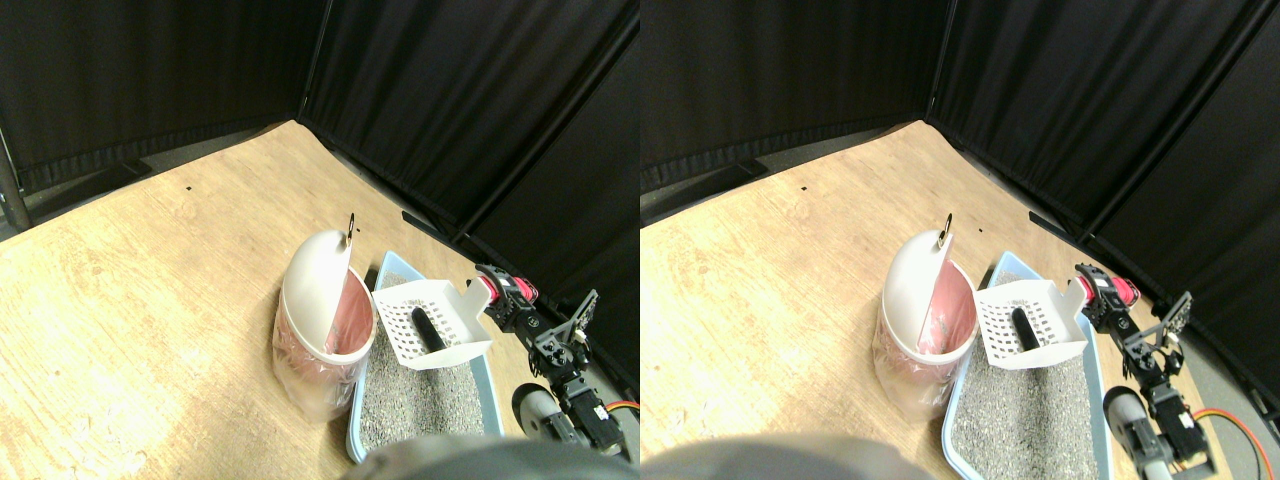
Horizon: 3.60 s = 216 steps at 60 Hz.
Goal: Scoop (unimanual)
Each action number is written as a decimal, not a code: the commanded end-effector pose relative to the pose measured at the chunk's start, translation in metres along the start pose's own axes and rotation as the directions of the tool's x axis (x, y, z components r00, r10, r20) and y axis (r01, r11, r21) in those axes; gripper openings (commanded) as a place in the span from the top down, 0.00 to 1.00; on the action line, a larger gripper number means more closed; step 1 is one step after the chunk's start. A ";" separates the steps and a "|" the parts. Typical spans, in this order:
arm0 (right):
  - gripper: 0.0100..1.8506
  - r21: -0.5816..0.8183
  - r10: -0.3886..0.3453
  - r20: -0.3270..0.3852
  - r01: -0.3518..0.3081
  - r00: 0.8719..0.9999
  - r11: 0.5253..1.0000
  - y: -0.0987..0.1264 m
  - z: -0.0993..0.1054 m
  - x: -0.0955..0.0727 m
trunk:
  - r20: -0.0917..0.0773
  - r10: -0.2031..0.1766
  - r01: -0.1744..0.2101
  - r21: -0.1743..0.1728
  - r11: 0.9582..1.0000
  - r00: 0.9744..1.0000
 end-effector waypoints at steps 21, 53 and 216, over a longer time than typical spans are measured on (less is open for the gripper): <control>0.97 -0.163 0.020 -0.007 -0.021 1.000 0.986 0.017 0.019 0.014 | -0.002 0.022 -0.022 -0.008 1.000 1.000; 0.88 -0.263 0.004 -0.077 -0.024 0.997 0.965 0.022 0.029 0.014 | 0.000 0.018 -0.018 -0.012 1.000 1.000; 0.61 0.299 -0.470 -0.217 0.517 0.856 0.803 -0.116 -0.119 -0.086 | -0.062 -0.192 0.200 0.178 0.964 0.979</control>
